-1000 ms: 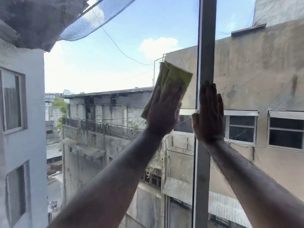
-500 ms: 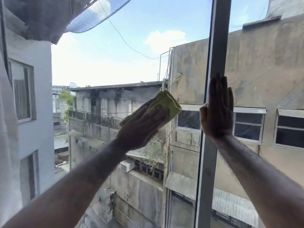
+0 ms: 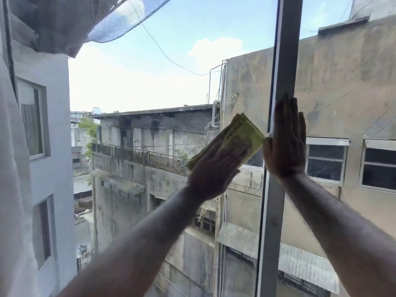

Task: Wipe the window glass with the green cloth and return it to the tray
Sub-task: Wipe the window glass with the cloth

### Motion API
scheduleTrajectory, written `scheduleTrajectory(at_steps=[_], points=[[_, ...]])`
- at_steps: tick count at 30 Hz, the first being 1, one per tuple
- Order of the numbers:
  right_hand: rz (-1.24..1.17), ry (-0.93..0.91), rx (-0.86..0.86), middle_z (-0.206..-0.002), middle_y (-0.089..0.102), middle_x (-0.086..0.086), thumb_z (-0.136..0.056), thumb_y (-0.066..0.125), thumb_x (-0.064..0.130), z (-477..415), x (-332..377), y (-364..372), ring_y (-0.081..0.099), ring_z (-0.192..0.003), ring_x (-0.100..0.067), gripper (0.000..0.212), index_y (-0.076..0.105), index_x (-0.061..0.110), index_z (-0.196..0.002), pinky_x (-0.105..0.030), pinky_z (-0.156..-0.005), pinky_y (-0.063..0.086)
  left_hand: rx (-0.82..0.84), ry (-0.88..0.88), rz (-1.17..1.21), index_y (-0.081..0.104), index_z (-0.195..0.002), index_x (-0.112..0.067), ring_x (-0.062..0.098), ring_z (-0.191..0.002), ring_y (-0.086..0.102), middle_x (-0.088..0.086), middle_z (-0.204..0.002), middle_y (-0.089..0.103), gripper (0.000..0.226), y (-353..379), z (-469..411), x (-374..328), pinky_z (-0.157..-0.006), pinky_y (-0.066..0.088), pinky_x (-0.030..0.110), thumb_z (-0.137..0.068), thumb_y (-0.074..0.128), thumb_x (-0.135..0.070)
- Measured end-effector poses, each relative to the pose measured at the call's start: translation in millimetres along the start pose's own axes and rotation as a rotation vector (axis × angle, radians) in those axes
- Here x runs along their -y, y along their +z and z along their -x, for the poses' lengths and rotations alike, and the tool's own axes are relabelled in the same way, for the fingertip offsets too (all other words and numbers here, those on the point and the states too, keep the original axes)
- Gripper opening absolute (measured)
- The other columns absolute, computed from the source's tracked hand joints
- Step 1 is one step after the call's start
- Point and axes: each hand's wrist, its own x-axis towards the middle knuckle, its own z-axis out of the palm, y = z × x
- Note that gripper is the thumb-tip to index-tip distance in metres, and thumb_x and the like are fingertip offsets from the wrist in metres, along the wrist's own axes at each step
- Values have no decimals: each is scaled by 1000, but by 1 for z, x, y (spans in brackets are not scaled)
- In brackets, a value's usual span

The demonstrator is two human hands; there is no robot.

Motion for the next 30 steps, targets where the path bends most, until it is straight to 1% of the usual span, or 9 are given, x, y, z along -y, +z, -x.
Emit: scheduleTrajectory(at_steps=[3, 7, 9, 11, 14, 18, 25, 27, 30], points=[[1, 1, -1, -180, 12, -16, -88, 47, 3, 0, 1, 1, 11, -169, -31, 89, 12, 3, -170, -53, -136, 16, -92, -170, -46, 34, -162, -17, 31, -161, 27, 11, -170, 34, 53, -7, 55, 33, -125, 35, 59, -111, 47, -24], [-6, 1, -5, -180, 11, -17, -87, 46, 4, 1, -1, 3, 10, -169, -32, 90, 11, 1, -169, -54, -137, 15, -252, -930, -59, 17, -166, -19, 26, -164, 15, 6, -176, 21, 57, -34, 58, 106, -130, 20, 61, -112, 32, -31], [-4, 1, -7, -180, 11, -17, -86, 45, 3, 1, 0, 3, 10, -169, -32, 90, 11, 1, -169, -54, -137, 15, -322, -1125, -21, 11, -167, -21, 24, -165, 12, 3, -177, 16, 59, -44, 21, 127, -132, 15, 60, -112, 24, -41], [6, -6, 1, -180, 11, -17, -87, 47, 3, 1, 0, 3, 9, -169, -32, 90, 11, 1, -169, -54, -136, 15, -329, -1038, -41, 17, -166, -17, 27, -164, 16, 5, -176, 21, 60, -42, -16, 123, -131, 18, 59, -112, 27, -41], [6, -15, 12, -180, 11, -19, -90, 46, 6, 0, -1, 2, 9, -169, -34, 87, 11, 0, -169, -55, -136, 15, -302, -607, -18, 31, -163, -14, 35, -162, 20, 12, -172, 30, 54, -22, -43, 79, -130, 22, 58, -112, 42, -30], [6, -17, 1, -180, 12, -18, -95, 32, 17, 0, 0, 1, 11, -169, -33, 78, 12, 1, -169, -55, -136, 16, -176, -226, -12, 41, -159, -16, 33, -160, 29, 11, -168, 39, 52, -9, 24, 45, -127, 29, 62, -109, 54, -23], [-1, -5, -11, -180, 12, -18, -88, 48, 4, 0, 0, 4, 10, -169, -32, 89, 12, 1, -169, -54, -136, 16, -203, -871, 8, 13, -166, -23, 25, -165, 11, 3, -177, 17, 58, -49, 42, 134, -131, 18, 62, -113, 34, -31], [3, -5, -21, -180, 12, -17, -88, 50, 2, 0, 0, 4, 10, -169, -32, 90, 12, 1, -169, -55, -136, 17, -238, -888, 40, 14, -166, -18, 28, -165, 10, 5, -177, 16, 58, -52, -6, 134, -132, 18, 61, -113, 33, -30], [-10, -17, -24, -180, 12, -18, -88, 49, 2, 1, -1, 5, 11, -169, -33, 89, 13, 1, -169, -55, -136, 17, -265, -629, 33, 22, -165, -19, 29, -164, 13, 8, -175, 21, 57, -38, -55, 91, -135, 15, 53, -111, 37, -27]])
